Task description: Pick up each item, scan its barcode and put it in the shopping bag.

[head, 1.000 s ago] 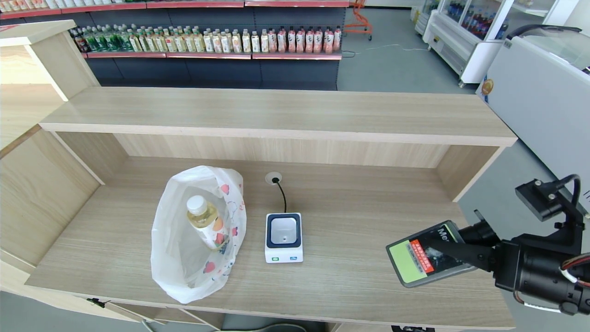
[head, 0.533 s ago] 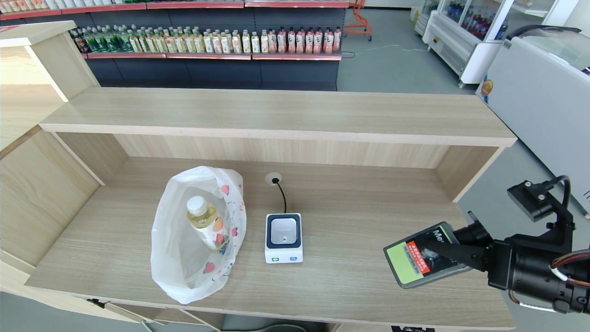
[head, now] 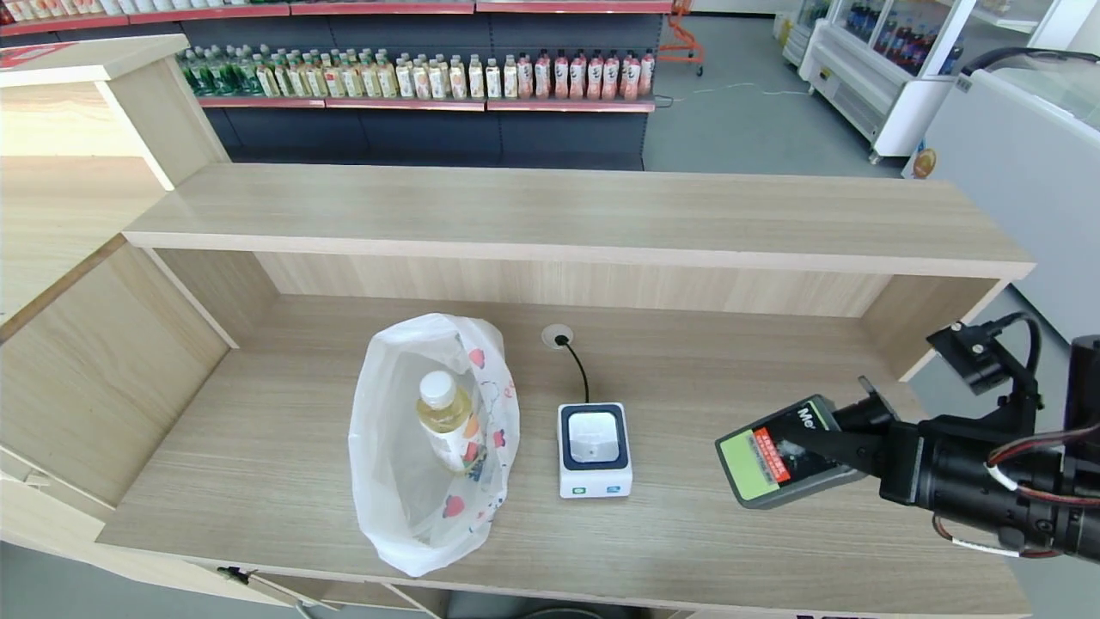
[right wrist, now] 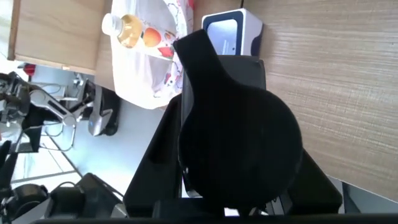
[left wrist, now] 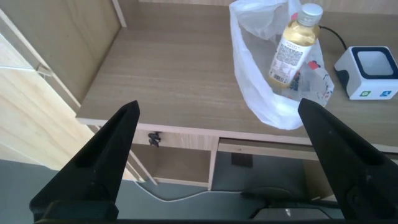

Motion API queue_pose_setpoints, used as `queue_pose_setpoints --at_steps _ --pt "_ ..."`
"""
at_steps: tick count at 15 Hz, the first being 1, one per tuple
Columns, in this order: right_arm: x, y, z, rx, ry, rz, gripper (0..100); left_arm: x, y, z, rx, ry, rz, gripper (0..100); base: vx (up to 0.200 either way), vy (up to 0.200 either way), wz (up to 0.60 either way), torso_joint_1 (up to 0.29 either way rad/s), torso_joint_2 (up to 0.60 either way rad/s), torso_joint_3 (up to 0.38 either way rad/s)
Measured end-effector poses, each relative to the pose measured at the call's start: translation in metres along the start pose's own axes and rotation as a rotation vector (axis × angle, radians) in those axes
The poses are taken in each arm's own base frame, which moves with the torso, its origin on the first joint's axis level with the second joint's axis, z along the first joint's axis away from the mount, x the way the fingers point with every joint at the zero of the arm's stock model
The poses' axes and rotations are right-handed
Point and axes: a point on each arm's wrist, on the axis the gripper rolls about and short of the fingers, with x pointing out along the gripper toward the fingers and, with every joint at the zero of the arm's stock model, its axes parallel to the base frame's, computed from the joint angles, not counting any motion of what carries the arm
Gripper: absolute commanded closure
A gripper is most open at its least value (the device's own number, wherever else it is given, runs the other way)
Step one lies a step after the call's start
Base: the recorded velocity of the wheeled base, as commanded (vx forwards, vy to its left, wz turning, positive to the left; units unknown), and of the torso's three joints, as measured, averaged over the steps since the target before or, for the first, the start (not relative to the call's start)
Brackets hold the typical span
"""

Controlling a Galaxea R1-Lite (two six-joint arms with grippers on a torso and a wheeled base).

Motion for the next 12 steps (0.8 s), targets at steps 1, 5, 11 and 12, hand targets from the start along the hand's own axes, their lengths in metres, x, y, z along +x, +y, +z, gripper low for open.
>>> queue_pose_setpoints --at_steps 1,5,11,12 --pt "0.006 -0.002 0.001 -0.016 -0.001 -0.029 100 0.000 0.000 0.000 0.000 0.000 0.000 0 0.000 0.200 0.00 0.002 0.01 0.002" --pt "0.036 -0.020 0.007 -0.094 -0.044 -0.080 100 0.000 0.000 0.000 0.001 0.000 0.000 0 0.000 0.050 0.00 0.002 0.00 -0.002" --pt "0.068 -0.044 -0.010 -0.134 0.031 -0.120 100 0.000 0.000 0.000 0.001 0.000 -0.001 0 0.000 0.000 0.00 0.000 0.00 0.000" --pt "0.071 -0.046 -0.012 -0.137 0.046 -0.124 100 0.000 0.000 0.000 0.001 0.000 0.000 0 0.000 0.000 0.00 0.000 0.00 0.000"
